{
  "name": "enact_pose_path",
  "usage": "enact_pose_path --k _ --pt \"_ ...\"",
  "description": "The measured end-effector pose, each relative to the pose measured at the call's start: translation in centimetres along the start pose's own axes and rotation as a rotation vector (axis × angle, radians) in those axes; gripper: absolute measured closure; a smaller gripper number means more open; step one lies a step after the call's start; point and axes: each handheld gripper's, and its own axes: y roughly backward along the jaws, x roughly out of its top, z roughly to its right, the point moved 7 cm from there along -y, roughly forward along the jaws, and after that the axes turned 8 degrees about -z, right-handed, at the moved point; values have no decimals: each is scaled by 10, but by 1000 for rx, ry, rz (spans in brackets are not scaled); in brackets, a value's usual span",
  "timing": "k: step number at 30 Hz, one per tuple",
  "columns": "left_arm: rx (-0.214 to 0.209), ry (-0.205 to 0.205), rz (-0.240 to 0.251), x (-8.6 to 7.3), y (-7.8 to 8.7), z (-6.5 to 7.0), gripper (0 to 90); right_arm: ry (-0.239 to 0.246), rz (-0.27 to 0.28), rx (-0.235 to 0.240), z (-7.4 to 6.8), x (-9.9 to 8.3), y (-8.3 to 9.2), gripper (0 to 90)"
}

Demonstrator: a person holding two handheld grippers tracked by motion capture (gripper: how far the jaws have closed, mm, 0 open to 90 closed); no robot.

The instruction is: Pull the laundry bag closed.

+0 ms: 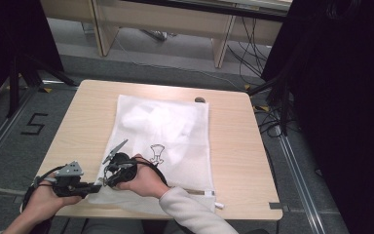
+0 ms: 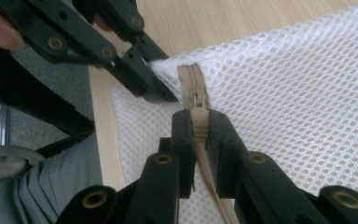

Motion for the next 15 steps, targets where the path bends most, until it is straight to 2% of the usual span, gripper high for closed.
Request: enact_pose_path --k 1,2,5,6,8,9,11,12,15 --pt "-1 2 1 0 0 0 860 29 -6 -13 2 -1 0 823" --pt "9 -1 0 0 1 0 861 31 -7 -13 3 -1 0 823" --pt "1 5 9 1 2 0 861 27 -14 -16 3 -2 -1 824" --pt "-6 20 12 1 2 1 861 31 -20 -17 3 -3 -1 823" --pt "-7 20 12 1 2 1 861 40 -24 -27 5 -4 -2 823" --pt "-6 6 14 1 2 0 861 42 -25 -31 5 -4 -1 823" --pt "-9 21 12 1 2 1 861 48 -28 -29 4 -5 -1 823" --pt "4 23 10 1 3 1 861 48 -30 -32 4 -5 -1 824" --pt "-5 10 23 2 4 0 861 49 -30 -34 4 -6 -1 823"
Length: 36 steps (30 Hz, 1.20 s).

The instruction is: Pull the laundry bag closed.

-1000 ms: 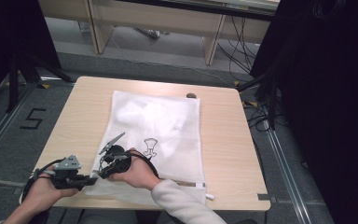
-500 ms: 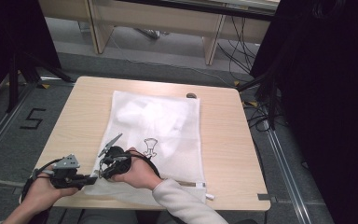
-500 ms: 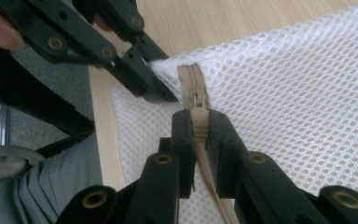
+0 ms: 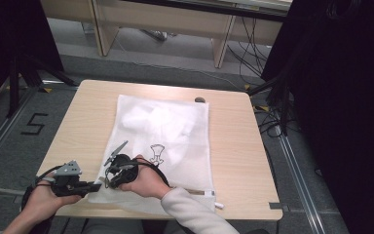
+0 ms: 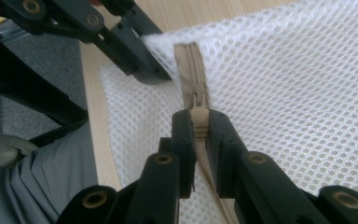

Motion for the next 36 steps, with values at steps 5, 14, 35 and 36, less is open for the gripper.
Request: enact_pose_path --k 5,14,35,36 --pt "1 0 2 0 0 0 861 -26 -11 -3 -1 -3 -1 824" --pt "1 26 34 2 1 1 861 -16 -28 -19 0 -6 0 824" --pt "12 -9 40 4 5 0 861 -47 -41 -24 0 -19 1 824" --pt "11 -9 40 4 5 0 861 -45 -42 -23 0 -19 1 824"
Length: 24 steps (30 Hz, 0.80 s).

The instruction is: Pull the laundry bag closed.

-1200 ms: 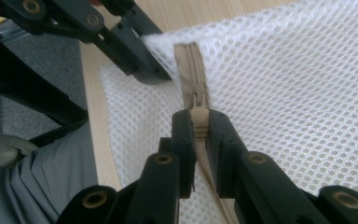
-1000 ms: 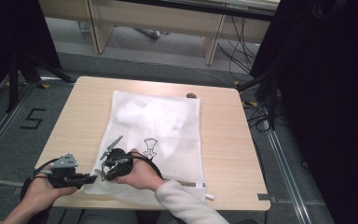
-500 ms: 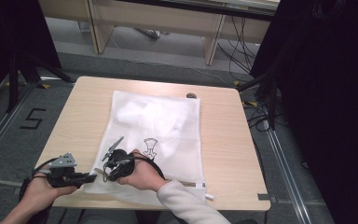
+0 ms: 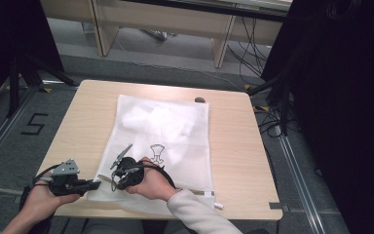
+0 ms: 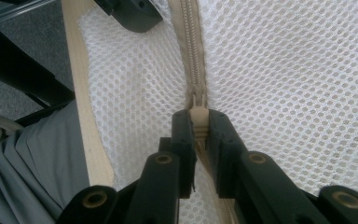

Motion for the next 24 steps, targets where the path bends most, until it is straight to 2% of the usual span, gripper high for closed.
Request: enact_pose_path --k 4,5,6,7,8,16,18,20,21,22,24 --pt "4 4 12 0 1 0 861 3 -7 -2 1 -1 0 824" --pt "5 7 23 1 0 -1 861 16 -3 5 1 -1 0 824" --pt "7 4 2 0 1 -1 861 17 -2 6 2 -2 0 824" --pt "-3 2 1 0 0 -1 861 0 1 0 2 -2 0 824" --pt "5 5 4 0 0 0 861 0 0 0 2 -2 1 824" --pt "-7 4 1 -1 1 -1 861 21 -8 10 3 -5 0 824" --pt "-5 10 8 0 0 0 861 0 -8 4 4 -7 1 824" --pt "-6 12 10 0 0 0 861 14 -9 10 4 -9 1 824" --pt "0 8 -9 -1 1 -2 861 9 -8 7 4 -9 1 824" --pt "-10 29 8 0 0 0 861 -5 -6 1 4 -9 1 824" --pt "-9 14 8 0 0 0 860 -1 -2 5 4 -9 2 824"
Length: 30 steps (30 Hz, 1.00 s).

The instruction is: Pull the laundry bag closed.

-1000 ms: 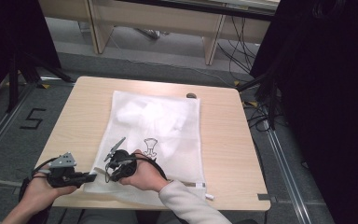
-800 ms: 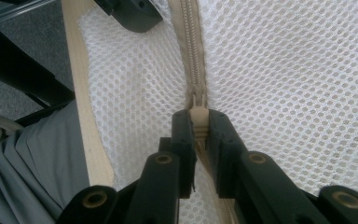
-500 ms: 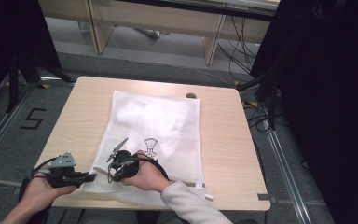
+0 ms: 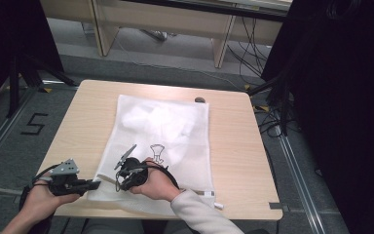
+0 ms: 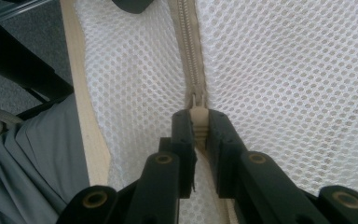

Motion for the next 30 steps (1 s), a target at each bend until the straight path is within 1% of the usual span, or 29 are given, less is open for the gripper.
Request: enact_pose_path --k 2,3,4,5,8,10,11,12,13,14,15,16,17,18,19,20,21,22,25,26,28,29,30 --pt "3 -3 -5 -1 0 -1 861 6 4 3 0 0 1 824" --pt "2 -4 -7 -1 0 -1 861 -4 4 -2 0 0 1 824" --pt "10 3 10 0 -1 0 861 6 3 2 0 -1 1 824" --pt "11 4 25 1 -2 0 861 6 4 4 0 -1 1 824" --pt "12 -1 14 0 -1 -1 861 3 1 5 0 -2 1 824" --pt "14 1 13 0 -1 -1 861 4 2 -3 1 -2 1 824" --pt "14 0 12 -1 -1 -1 861 9 4 -3 2 -3 2 824" --pt "11 3 14 0 -2 -1 861 3 2 3 1 -4 3 824" --pt "12 3 16 0 -2 0 861 7 6 5 2 -5 4 824" --pt "14 0 13 0 -2 -1 861 -5 8 0 2 -5 4 824" --pt "15 0 13 0 -2 -1 861 -3 2 -3 3 -6 4 824" --pt "9 -2 -8 -1 -1 -1 861 -5 0 -1 3 -7 4 824" --pt "14 0 -6 -1 -1 -1 861 -13 0 5 2 -7 4 824" --pt "17 1 -8 -1 -1 -2 861 -21 2 -3 3 -7 4 824" --pt "9 3 3 -1 -2 -1 861 -24 0 -1 3 -7 4 824" --pt "8 -3 -4 -1 -2 -2 861 -16 1 1 3 -7 3 824" --pt "7 -3 -7 -2 -2 -2 861 -16 1 1 3 -7 3 824" --pt "3 17 -6 -2 -2 -1 861 -10 1 1 3 -7 3 824" --pt "5 11 -9 -2 -2 -1 861 -15 0 2 3 -7 3 824" --pt "6 -5 -7 -1 -2 -2 861 -16 0 2 3 -7 3 824" --pt "9 -10 -5 -1 -2 -1 861 -19 -2 4 3 -8 4 824" --pt "11 -16 -13 -2 -2 -1 861 -14 0 -2 3 -8 4 824" --pt "16 -12 6 -1 -3 -1 861 -14 -2 -4 3 -8 5 824"
